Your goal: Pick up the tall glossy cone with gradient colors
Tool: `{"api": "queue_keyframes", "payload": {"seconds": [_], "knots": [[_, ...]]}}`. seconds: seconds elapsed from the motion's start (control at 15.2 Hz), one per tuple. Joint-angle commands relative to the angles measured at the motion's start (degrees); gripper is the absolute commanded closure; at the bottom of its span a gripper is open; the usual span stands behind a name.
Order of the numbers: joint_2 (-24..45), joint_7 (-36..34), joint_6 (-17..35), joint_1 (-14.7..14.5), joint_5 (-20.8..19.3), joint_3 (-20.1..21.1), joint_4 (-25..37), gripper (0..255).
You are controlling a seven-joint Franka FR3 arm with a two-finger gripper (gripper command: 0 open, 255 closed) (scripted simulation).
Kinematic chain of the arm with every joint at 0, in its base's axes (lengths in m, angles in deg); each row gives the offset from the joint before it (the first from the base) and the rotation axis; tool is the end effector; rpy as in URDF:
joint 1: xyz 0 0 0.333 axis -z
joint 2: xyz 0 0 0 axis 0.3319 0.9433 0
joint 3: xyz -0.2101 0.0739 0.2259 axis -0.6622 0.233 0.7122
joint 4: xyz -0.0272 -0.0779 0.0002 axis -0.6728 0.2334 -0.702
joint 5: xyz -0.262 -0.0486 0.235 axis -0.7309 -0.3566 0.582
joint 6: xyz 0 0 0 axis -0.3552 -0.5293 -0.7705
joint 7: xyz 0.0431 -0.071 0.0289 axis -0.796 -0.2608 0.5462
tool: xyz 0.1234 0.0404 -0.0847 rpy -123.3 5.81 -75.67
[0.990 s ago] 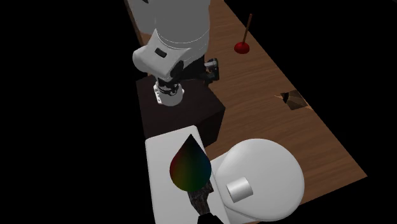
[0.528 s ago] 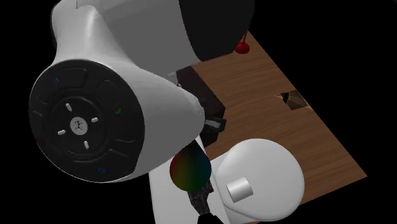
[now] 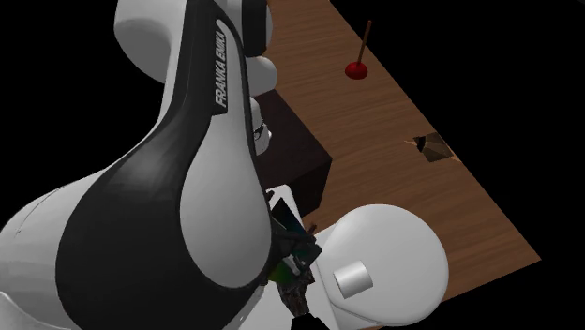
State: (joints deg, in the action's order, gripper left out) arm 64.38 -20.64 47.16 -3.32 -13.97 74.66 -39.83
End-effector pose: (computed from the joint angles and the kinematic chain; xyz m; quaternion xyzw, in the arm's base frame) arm 0.4928 -0.1524 0.5086 -0.7333 0.5387 0.3702 0.1871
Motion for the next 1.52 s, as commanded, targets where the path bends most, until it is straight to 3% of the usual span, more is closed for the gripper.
{"api": "queue_keyframes", "payload": {"seconds": [0.0,0.4,0.46,0.66,0.99,1.06,1.45], "knots": [[1.3,0.3,1.6,1.2,0.0,-1.0,-2.6,0],[1.2,2.1,4.6,0.6,-0.9,-1.1,-6.1,0],[1.7,1.5,3.4,1.0,-0.5,-1.1,-4.3,255],[-0.8,1.9,3.7,0.8,-1.2,-1.3,-7.2,255],[2.6,1.8,2.1,1.8,-0.4,-1.3,-2.5,255],[1.3,2.2,4.5,0.2,-0.7,-1.6,-6.1,255],[1.5,-0.2,0.5,0.8,0.6,-1.8,-1.4,255]]}}
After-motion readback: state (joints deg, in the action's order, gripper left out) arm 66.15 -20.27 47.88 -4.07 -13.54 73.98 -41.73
